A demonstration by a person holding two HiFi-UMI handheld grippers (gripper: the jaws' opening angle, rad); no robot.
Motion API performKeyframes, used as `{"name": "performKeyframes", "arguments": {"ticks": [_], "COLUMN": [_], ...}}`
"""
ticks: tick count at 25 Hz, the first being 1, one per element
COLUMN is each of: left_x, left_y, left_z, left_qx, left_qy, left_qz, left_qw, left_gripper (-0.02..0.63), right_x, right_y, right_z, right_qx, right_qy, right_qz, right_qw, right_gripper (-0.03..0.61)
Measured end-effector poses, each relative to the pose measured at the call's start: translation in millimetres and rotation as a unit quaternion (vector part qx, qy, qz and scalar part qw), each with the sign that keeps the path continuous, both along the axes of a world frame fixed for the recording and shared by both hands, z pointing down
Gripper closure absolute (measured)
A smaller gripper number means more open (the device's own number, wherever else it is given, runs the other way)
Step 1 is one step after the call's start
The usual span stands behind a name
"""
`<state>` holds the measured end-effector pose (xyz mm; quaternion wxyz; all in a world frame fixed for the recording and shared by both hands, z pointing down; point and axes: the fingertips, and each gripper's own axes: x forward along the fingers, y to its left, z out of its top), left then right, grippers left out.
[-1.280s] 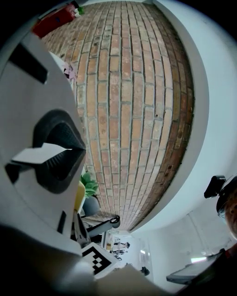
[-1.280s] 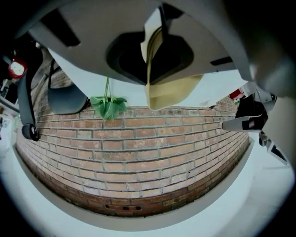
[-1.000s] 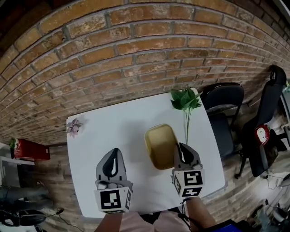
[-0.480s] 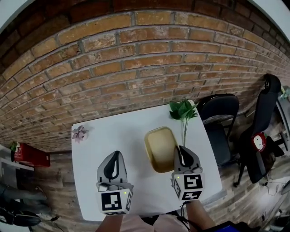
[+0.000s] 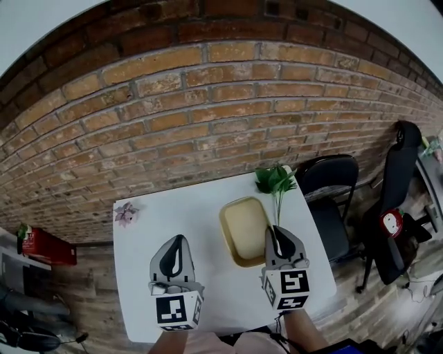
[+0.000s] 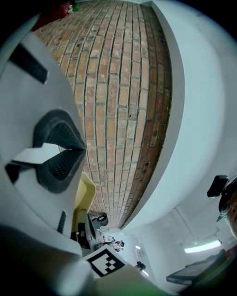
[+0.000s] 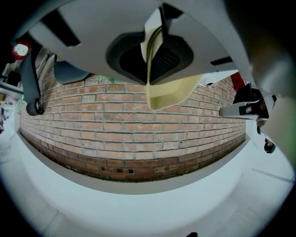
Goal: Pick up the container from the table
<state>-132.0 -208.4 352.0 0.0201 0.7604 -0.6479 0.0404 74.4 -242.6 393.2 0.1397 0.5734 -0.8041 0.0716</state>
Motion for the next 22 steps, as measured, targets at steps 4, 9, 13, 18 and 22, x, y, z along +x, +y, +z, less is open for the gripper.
{"name": "performKeyframes", "arguments": {"ticks": [4, 9, 13, 18, 22], "left_x": [0.6, 1.8, -0.2, -6.7, -10.2], "left_y": [3.2, 9.2, 13.9, 20.0, 20.7], "left_z": [-9.1, -19.9, -30.0, -40.6, -51.3], "left_qx": [0.008, 0.02, 0.034, 0.046, 0.058], "left_qy": [0.001, 0.003, 0.002, 0.004, 0.003], "left_qz": [0.002, 0.005, 0.008, 0.004, 0.004], "left_qw": [1.0, 0.9998, 0.9994, 0.9989, 0.9983], "left_gripper": [0.603, 0.603, 0.604, 0.604, 0.603], "right_x": [-0.9, -1.4, -3.0, -7.4, -9.8], "right_y": [3.0, 8.0, 14.3, 20.7, 24.9], "right_z": [-14.2, -31.6, -45.7, -62.8, -75.1], "right_qx": [0.015, 0.034, 0.05, 0.069, 0.084], "right_qy": [0.0, -0.001, -0.004, -0.006, -0.009], "right_qz": [0.0, 0.002, 0.004, 0.004, 0.005], "right_qw": [1.0, 0.999, 0.999, 0.998, 0.996], "right_gripper": [0.557, 0.557, 0.557, 0.557, 0.557]}}
